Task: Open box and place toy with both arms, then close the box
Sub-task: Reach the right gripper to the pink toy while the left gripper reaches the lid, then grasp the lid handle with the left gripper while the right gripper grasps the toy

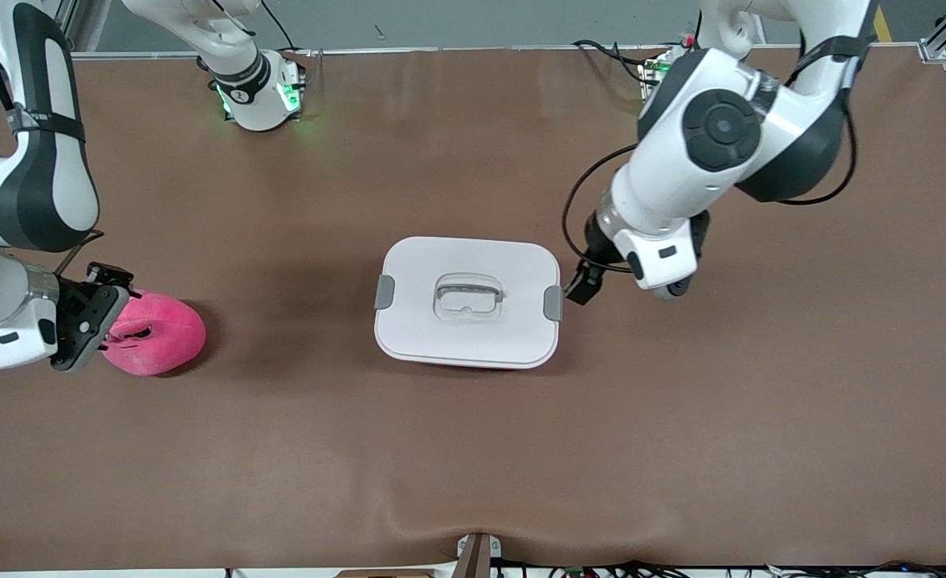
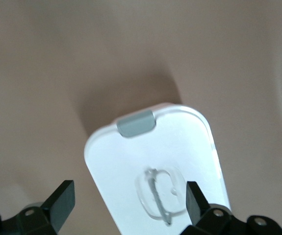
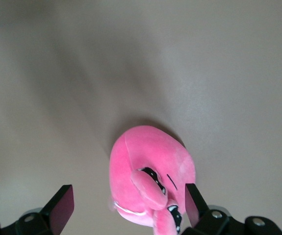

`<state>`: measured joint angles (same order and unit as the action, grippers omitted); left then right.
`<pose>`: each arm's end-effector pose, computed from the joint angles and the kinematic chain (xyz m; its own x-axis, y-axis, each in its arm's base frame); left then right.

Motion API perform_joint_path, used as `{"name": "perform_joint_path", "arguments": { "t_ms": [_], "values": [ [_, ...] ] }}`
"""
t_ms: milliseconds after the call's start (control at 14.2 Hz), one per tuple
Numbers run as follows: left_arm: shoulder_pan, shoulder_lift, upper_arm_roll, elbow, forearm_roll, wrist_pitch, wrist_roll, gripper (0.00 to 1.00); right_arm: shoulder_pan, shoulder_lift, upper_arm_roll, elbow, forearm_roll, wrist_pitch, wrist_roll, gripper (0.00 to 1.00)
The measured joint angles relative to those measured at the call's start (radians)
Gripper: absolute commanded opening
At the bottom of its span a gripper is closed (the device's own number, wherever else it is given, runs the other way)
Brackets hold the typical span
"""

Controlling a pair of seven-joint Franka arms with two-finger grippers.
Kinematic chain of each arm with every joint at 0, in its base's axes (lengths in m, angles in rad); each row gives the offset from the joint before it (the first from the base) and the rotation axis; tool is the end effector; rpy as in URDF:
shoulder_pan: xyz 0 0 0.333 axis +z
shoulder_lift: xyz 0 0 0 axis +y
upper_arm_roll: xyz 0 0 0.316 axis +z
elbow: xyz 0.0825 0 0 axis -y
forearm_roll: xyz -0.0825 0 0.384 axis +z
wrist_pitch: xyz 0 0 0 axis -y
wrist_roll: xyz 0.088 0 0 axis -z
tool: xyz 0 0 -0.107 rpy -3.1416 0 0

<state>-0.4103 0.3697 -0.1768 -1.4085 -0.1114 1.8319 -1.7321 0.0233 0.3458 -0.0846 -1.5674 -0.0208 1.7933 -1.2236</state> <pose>0.5687 -0.3668 0.5017 0.3732 0.9104 -0.1785 0.9268 -0.3746 0.0271 0.6476 -0.0353 0.4351 0.3837 0.9195 -0.0857 0.9155 -0.3909 -0.0951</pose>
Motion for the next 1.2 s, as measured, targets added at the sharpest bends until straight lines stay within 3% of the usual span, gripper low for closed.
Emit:
{"name": "perform_joint_path", "arguments": {
  "t_ms": [212, 494, 1200],
  "values": [
    [-0.047, 0.031, 0.000, 0.003, 0.000, 0.057, -0.147, 1.00, -0.003, 0.000, 0.000, -0.039, -0.043, 0.053, -0.177, 1.00],
    [-0.110, 0.079, 0.005, 0.019, 0.000, 0.097, -0.304, 1.00, -0.047, 0.002, -0.002, -0.177, -0.048, 0.222, -0.358, 1.00],
    [-0.276, 0.203, 0.030, 0.047, 0.076, 0.236, -0.616, 1.00, -0.067, 0.003, -0.001, -0.299, -0.049, 0.364, -0.397, 1.00]
  ]
}}
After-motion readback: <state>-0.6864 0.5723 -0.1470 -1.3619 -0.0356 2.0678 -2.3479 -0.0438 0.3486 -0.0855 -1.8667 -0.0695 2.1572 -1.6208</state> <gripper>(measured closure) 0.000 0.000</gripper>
